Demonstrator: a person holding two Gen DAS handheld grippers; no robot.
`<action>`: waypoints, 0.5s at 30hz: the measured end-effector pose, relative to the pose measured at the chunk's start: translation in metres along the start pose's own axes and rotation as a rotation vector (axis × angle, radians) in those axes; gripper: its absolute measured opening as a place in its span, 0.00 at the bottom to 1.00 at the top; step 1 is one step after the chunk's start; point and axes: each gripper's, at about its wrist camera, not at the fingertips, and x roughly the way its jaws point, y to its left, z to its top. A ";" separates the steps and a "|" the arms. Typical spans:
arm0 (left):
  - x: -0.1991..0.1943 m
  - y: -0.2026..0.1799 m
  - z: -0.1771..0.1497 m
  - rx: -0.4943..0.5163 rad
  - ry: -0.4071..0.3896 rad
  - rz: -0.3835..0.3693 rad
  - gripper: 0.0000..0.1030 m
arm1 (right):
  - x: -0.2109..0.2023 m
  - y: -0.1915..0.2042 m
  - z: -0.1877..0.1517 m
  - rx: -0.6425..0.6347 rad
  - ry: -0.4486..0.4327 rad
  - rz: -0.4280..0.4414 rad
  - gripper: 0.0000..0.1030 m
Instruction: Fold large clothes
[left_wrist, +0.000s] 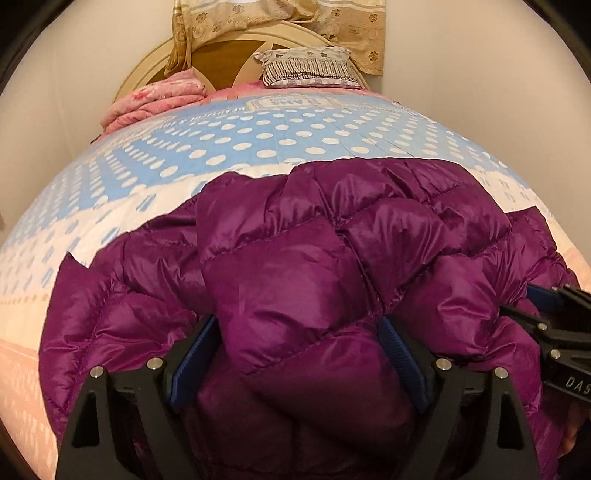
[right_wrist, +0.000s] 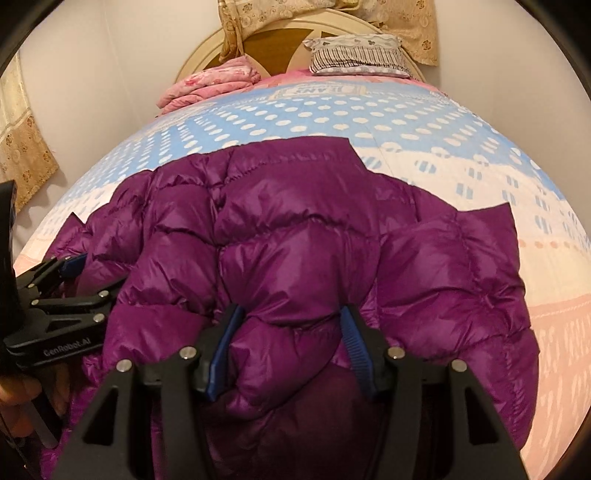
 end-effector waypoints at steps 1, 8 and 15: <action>0.000 0.001 -0.001 -0.005 0.000 -0.003 0.86 | 0.000 0.000 0.000 0.000 -0.001 0.000 0.58; -0.004 0.003 0.004 -0.020 0.016 0.029 0.88 | -0.002 0.001 0.003 -0.013 0.027 -0.008 0.59; -0.045 0.001 0.047 -0.096 -0.103 0.056 0.88 | -0.039 0.008 0.048 0.002 -0.074 -0.091 0.59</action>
